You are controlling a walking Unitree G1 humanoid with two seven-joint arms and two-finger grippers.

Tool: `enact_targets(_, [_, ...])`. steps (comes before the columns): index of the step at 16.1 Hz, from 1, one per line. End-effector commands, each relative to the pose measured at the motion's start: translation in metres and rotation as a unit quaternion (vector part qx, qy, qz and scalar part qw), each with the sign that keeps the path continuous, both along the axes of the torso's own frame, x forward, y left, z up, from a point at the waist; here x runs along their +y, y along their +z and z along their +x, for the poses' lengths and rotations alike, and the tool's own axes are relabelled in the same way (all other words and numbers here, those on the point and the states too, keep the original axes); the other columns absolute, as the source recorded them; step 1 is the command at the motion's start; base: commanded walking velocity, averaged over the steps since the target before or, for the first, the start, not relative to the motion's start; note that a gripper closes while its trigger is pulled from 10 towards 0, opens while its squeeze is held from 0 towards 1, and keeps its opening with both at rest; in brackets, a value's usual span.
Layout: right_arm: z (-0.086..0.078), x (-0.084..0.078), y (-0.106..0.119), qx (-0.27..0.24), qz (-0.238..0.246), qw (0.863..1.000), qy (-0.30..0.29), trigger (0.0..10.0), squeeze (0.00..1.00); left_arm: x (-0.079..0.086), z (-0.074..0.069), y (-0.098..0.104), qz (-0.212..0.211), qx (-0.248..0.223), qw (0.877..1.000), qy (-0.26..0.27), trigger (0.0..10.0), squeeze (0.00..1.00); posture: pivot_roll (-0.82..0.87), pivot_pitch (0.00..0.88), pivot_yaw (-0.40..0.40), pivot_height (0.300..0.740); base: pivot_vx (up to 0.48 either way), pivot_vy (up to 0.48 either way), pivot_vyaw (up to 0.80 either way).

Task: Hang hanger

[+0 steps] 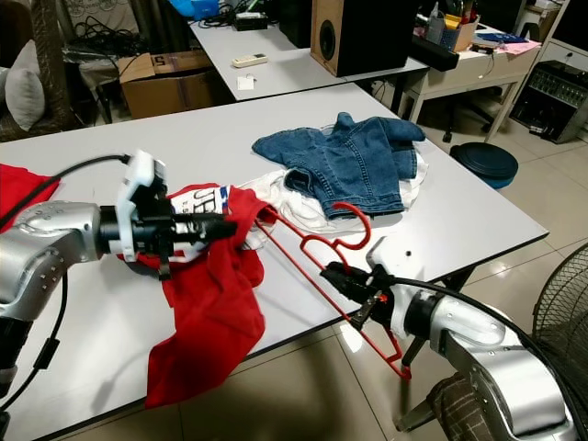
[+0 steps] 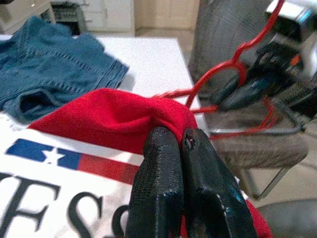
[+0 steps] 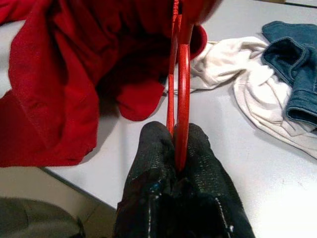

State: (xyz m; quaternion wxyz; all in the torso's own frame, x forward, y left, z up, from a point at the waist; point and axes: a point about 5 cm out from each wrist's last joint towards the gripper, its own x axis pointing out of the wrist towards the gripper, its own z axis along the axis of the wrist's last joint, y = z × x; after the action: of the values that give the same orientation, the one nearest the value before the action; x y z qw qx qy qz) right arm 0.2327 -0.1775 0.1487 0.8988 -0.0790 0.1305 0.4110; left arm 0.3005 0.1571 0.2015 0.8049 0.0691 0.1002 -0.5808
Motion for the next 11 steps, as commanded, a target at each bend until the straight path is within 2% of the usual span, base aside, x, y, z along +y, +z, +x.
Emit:
enact_targets(1, [0.000,-0.002,0.008,-0.023,-0.019,0.999,0.015,10.0,0.00,0.008,0.002,0.000,0.021,-0.011,0.999,0.021,0.0,0.00,0.01,0.000,-0.001,0.740,0.000,0.000,0.00])
enact_targets(3, [-0.004,-0.008,0.012,-0.031,-0.045,0.998,0.031,10.0,0.00,0.014,0.005,0.004,0.011,-0.012,0.999,0.042,0.0,0.00,0.01,0.000,-0.002,0.740,0.000,0.000,0.00])
enact_targets(4, [-0.006,-0.015,0.016,-0.055,-0.085,0.994,0.042,10.0,0.00,0.018,0.005,0.010,-0.009,-0.009,0.999,0.040,0.0,0.00,0.00,0.000,0.004,0.740,0.000,0.000,0.00])
enact_targets(5, [-0.005,-0.017,0.018,-0.063,-0.095,0.992,0.045,10.0,0.00,0.018,0.003,0.012,-0.020,-0.003,0.999,0.029,0.0,0.00,0.00,0.000,0.004,0.740,0.000,0.000,0.00])
enact_targets(7, [-0.002,-0.019,0.029,-0.087,-0.077,0.992,0.040,10.0,0.00,0.016,-0.002,0.016,-0.040,0.018,0.999,0.003,0.0,0.00,0.00,0.000,0.008,0.740,0.000,0.000,0.00])
enact_targets(9, [-0.005,-0.019,0.041,-0.097,-0.048,0.992,0.065,10.0,0.00,0.019,0.004,0.017,-0.046,0.035,0.998,0.030,0.0,0.00,0.00,0.000,0.008,0.740,0.000,0.000,0.00])
enact_targets(11, [-0.008,-0.024,0.048,-0.093,-0.023,0.993,0.074,10.0,0.00,0.021,0.008,0.021,-0.072,0.055,0.995,0.046,0.0,0.00,0.00,0.000,0.010,0.740,0.000,0.000,0.00])
